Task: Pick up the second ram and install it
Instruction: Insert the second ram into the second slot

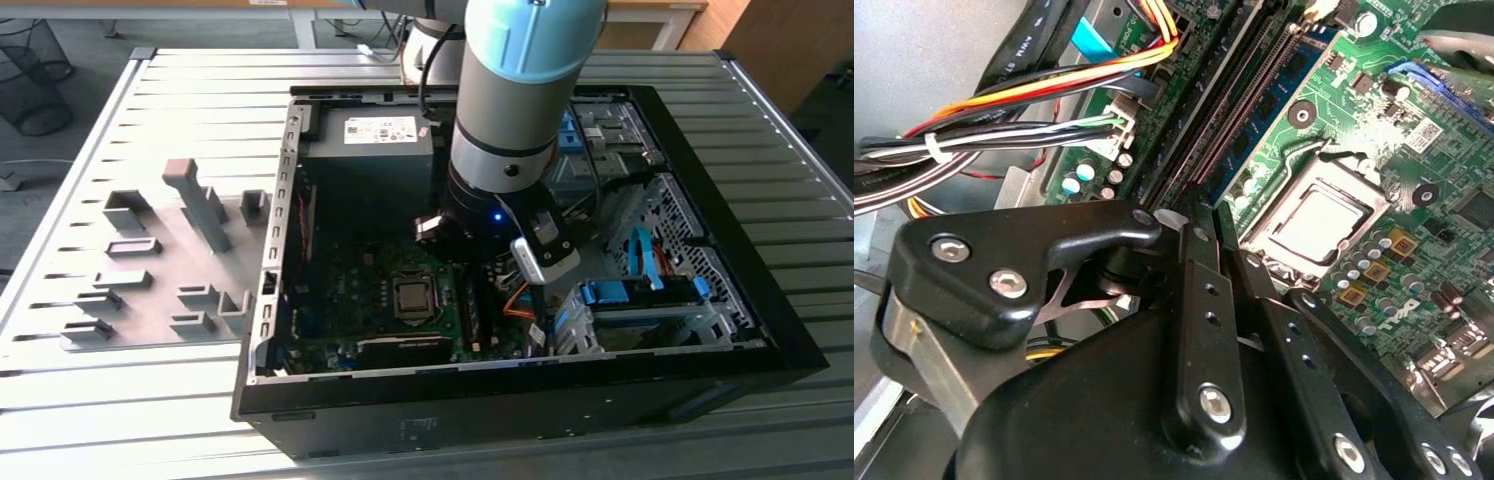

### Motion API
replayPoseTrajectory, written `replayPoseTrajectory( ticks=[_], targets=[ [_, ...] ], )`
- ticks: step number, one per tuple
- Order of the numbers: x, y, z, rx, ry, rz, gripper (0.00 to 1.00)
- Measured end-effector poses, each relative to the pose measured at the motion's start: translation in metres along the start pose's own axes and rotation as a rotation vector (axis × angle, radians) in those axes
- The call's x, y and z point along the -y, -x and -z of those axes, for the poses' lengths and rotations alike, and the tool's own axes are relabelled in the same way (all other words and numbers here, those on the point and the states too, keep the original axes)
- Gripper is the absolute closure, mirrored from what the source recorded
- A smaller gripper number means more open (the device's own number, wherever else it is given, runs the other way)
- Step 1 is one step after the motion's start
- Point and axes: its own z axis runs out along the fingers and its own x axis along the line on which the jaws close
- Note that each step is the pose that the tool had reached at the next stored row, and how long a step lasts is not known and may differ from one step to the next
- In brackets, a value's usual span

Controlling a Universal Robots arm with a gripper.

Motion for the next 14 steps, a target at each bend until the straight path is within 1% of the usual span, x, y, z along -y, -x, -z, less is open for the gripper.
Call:
replayPoseTrajectory(
  ticks=[8,14],
  targets=[
    [0.0001,0.0000,-0.0023,-0.0004,-0.0002,0.000,0.86],
    [0.0001,0.0001,-0.0026,-0.0006,-0.0001,0.000,0.86]
  ],
)
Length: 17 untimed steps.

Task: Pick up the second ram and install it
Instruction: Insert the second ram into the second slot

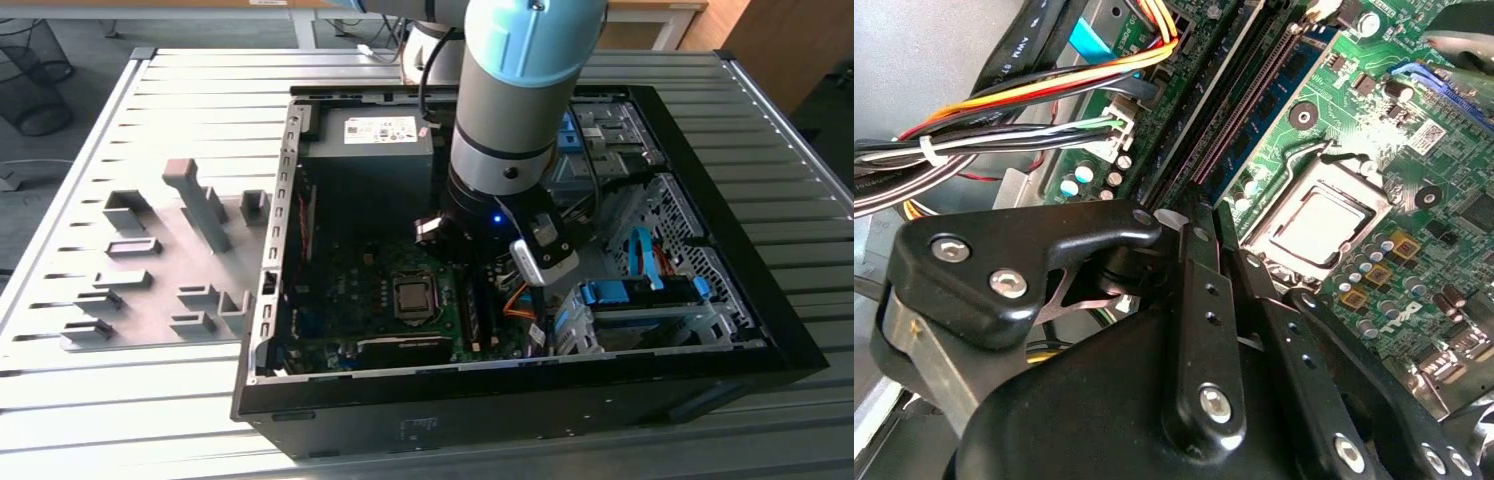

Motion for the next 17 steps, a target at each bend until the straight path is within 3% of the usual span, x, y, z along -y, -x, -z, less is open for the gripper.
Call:
replayPoseTrajectory(
  ticks=[17],
  targets=[
    [0.0001,0.0000,-0.0039,0.0000,0.0000,0.000,0.86]
  ],
)
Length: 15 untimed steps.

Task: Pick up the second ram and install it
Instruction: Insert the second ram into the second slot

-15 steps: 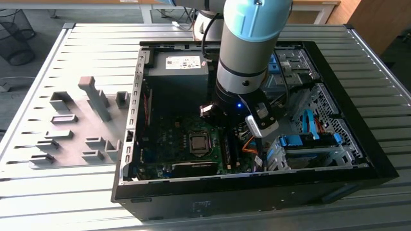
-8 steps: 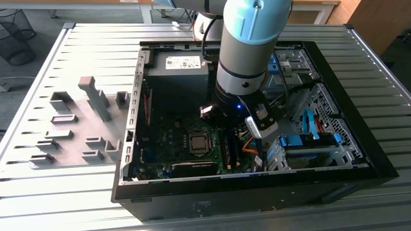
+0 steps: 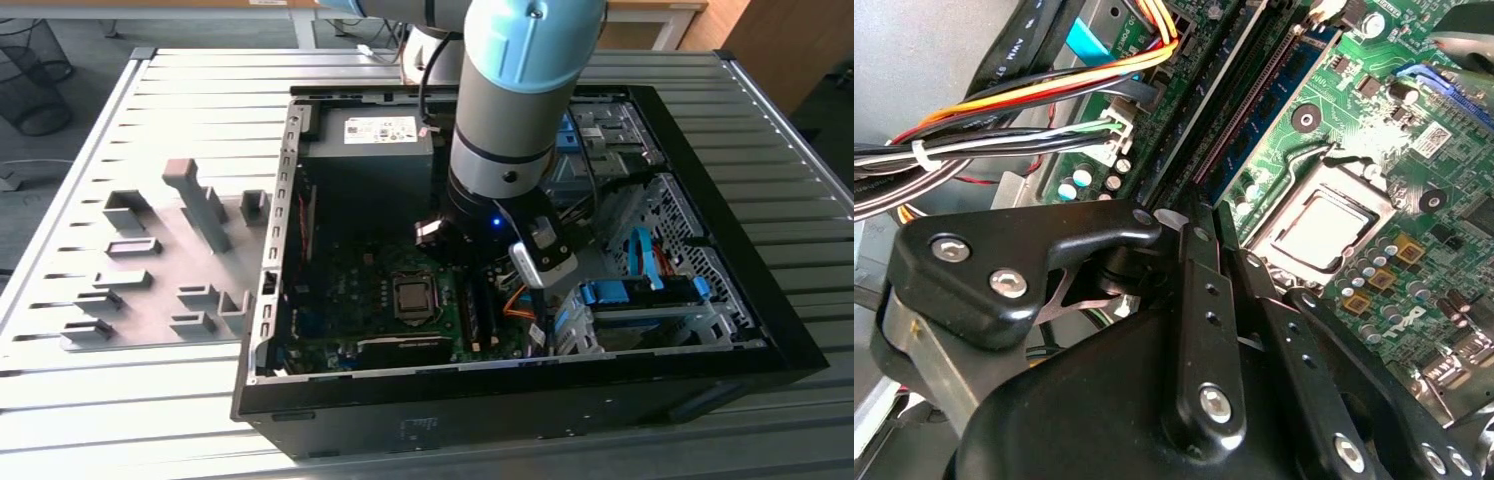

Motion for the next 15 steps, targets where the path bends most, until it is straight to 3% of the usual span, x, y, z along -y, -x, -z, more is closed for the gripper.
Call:
replayPoseTrajectory(
  ticks=[9,10,15],
  targets=[
    [0.0000,0.0000,-0.0005,0.0001,0.0000,0.000,0.85],
    [0.0000,0.0000,-0.0005,0.0001,0.0000,0.000,0.79],
    [0.0000,0.0000,0.0013,0.0001,0.0001,0.000,0.79]
  ],
)
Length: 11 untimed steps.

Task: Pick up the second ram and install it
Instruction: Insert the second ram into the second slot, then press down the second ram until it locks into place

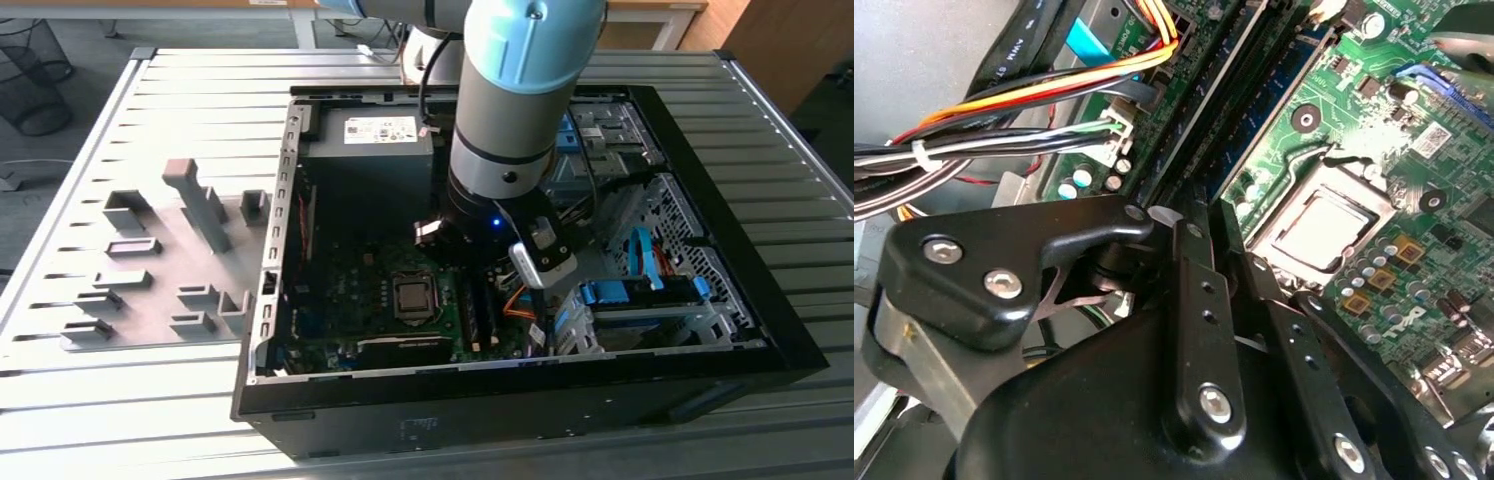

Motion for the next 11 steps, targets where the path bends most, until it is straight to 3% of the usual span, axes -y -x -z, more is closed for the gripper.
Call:
replayPoseTrajectory(
  ticks=[5,9,11],
  targets=[
    [-0.0004,-0.0001,0.0169,0.0000,-0.0001,0.000,0.79],
    [-0.0004,-0.0001,0.0171,0.0000,0.0001,0.000,0.80],
    [-0.0004,-0.0001,0.0172,0.0000,0.0000,0.000,0.90]
  ],
)
